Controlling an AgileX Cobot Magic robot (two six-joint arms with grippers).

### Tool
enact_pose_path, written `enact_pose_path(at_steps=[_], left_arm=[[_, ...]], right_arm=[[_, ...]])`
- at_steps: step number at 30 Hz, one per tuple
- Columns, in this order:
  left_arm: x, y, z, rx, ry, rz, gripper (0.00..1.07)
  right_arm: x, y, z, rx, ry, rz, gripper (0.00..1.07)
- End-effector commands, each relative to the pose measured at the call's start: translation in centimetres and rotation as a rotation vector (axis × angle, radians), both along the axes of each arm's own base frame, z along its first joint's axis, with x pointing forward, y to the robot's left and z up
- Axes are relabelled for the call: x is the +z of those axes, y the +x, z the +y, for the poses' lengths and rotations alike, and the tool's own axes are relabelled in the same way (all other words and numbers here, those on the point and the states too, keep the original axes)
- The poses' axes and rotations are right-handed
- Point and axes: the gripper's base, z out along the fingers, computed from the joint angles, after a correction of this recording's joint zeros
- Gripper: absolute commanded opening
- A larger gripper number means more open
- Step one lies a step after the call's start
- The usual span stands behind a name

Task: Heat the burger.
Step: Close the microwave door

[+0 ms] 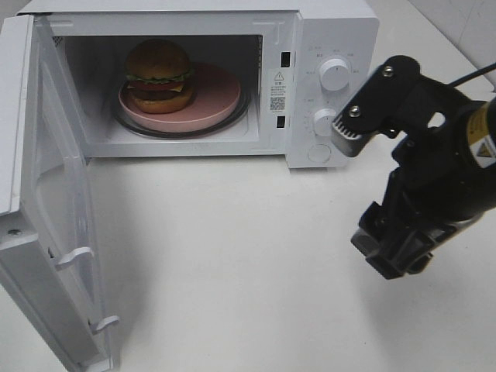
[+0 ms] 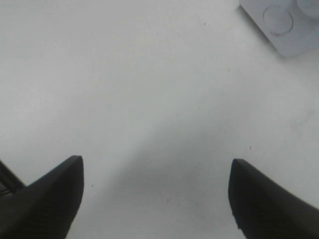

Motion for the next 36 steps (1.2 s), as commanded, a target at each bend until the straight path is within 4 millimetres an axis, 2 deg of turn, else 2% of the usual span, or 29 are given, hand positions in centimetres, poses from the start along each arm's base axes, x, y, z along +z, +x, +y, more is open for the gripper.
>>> enact_pose_path(at_steps=[1,8,17,18,23,27,32,36], left_arm=[[0.0,-0.2,0.0,0.004,0.002,-0.013,1.00],[0.0,-0.2,0.0,0.004,0.002,-0.013,1.00],[0.0,-0.2,0.0,0.004,0.002,-0.013,1.00],[0.0,-0.2,0.0,0.004,0.002,-0.013,1.00],[0.0,-0.2,0.0,0.004,0.002,-0.013,1.00],[0.0,-0.2,0.0,0.004,0.002,-0.013,1.00],[0.0,-0.2,0.0,0.004,0.002,-0.013,1.00],[0.0,-0.2,0.0,0.004,0.002,-0.013,1.00]], right_arm=[[0.8,-1.5,-1.1,-0.070,-0.005,0.059,0.78],[3.1,-4.5,-3.3,-0.136,0.042,0.094,0.76],[5.1,-7.5,-5.6,-0.180,0.108,0.077,0.76],[5.6,-8.3,-6.3,-0.184,0.126,0.060,0.76],[6.6,-9.9,-7.8,-0.207,0.190,-0.003,0.76],[6.1,-10.5,-8.7,-0.260,0.199,0.011,0.76],[4.5,-11.4,-10.0,-0.343,0.203,0.010,0.76],[3.5,-12.7,-11.2,-0.426,0.247,-0.033,0.76]])
